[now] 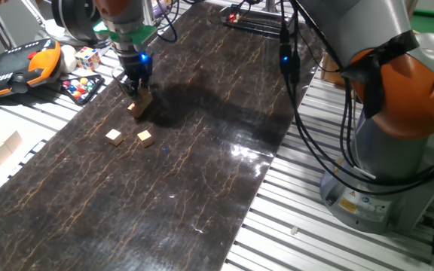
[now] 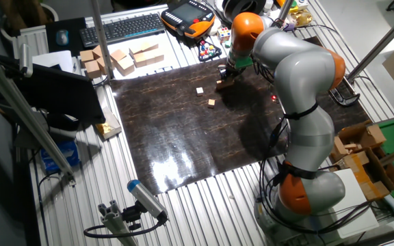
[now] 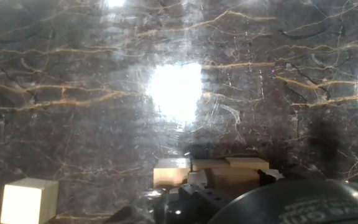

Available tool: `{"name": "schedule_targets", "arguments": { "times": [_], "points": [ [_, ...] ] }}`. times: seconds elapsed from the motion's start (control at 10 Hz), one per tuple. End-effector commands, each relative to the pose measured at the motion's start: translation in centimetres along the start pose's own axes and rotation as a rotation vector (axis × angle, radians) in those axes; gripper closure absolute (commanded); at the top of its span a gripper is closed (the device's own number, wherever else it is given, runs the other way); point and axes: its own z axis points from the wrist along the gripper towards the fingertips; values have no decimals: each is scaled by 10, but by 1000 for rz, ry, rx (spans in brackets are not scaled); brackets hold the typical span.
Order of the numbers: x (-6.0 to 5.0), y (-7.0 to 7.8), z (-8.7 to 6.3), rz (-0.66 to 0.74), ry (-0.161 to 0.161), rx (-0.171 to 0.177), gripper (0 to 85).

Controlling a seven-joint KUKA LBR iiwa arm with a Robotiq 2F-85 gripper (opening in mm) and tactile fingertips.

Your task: Stack the blocks into a pyramid shape

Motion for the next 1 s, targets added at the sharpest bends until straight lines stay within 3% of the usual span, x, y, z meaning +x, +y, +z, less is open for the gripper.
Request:
{"name": "schedule_targets", "arguments": {
  "times": [0.0,0.5,0.9],
  "points": [
    [0,0,-1,-1,-2,1,367],
    [10,-2,-18,15,-14,46,350],
    [24,1,-36,66,-8,21,377]
  ]
}}
